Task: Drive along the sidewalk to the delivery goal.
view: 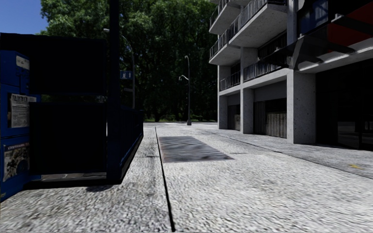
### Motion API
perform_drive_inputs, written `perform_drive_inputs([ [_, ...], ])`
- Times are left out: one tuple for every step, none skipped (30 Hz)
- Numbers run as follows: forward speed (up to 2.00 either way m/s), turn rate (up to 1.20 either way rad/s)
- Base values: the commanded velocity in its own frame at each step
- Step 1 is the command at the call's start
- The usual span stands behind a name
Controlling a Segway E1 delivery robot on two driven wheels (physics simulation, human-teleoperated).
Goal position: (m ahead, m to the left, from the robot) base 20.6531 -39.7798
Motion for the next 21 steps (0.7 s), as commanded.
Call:
perform_drive_inputs([
  [2.00,0.00],
  [2.00,0.00],
  [2.00,0.00],
  [2.00,0.00],
  [2.00,0.00],
  [2.00,0.00],
  [2.00,0.00],
  [2.00,0.00],
  [2.00,0.00],
  [2.00,0.00],
  [2.00,0.00],
  [2.00,0.00],
  [2.00,0.00],
  [2.00,0.00],
  [2.00,0.00],
  [2.00,0.00],
  [2.00,0.00],
  [2.00,0.00],
  [2.00,0.00],
  [2.00,0.00],
  [2.00,0.00],
])
